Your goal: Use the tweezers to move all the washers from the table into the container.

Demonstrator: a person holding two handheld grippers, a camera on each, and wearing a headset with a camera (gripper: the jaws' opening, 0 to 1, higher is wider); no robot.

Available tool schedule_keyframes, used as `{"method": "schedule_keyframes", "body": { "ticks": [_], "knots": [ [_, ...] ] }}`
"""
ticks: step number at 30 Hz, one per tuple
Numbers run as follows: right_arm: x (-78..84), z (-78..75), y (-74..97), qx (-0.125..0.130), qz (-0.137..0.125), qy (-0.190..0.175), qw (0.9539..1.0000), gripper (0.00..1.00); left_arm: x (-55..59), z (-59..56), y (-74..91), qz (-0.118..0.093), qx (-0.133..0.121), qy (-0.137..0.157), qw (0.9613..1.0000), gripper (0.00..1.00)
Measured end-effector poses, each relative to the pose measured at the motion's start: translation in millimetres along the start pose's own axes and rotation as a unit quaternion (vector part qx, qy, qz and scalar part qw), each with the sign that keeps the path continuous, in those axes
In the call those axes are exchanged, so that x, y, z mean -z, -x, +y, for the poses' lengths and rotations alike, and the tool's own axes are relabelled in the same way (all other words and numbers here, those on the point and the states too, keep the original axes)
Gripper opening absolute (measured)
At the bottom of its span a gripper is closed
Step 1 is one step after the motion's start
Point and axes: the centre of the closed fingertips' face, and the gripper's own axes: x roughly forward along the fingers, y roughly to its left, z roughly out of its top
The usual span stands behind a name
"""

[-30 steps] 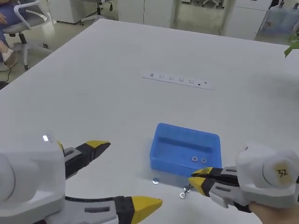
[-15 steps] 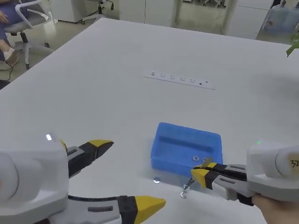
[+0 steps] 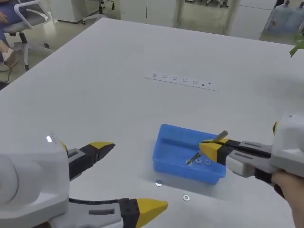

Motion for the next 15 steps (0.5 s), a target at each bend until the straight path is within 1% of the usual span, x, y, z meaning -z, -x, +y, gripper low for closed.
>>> {"method": "schedule_keyframes", "body": {
  "ticks": [2,4,6,7,9,10,14,15],
  "knots": [
    [-0.7,-6.2,-3.5,0.007,0.0,-0.007,0.9999,0.01,0.5,0.9,1.0,0.0,-0.002,0.0,1.0,0.9],
    [1.0,-16.3,-8.2,0.021,0.002,-0.019,0.9996,0.01,0.9,1.8,2.4,0.0,-0.003,0.002,1.0,0.9],
    [9.0,-31.9,-11.9,0.048,0.02,-0.029,0.9982,0.01,1.3,2.8,3.5,0.0,-0.005,0.002,1.0,0.9],
    [12.7,-38.6,-14.4,0.053,0.029,-0.036,0.9975,0.01,1.4,3.4,3.9,0.0,-0.006,0.002,1.0,0.9],
    [14.0,-44.7,-18.2,0.053,0.029,-0.041,0.9973,0.01,1.4,3.8,4.4,0.0,-0.006,0.002,1.0,0.9],
    [15.7,-46.9,-19.8,0.053,0.034,-0.046,0.9969,0.01,1.4,4.0,4.5,0.0,-0.007,0.002,1.0,0.9],
    [22.5,-56.8,-28.0,0.059,0.05,-0.04,0.9962,0.01,0.8,4.4,4.3,0.0,-0.007,0.003,1.0,0.9],
    [24.6,-59.2,-30.2,0.059,0.054,-0.045,0.9958,0.01,0.8,4.1,3.9,0.0,-0.007,0.002,1.0,0.9]
  ]
}}
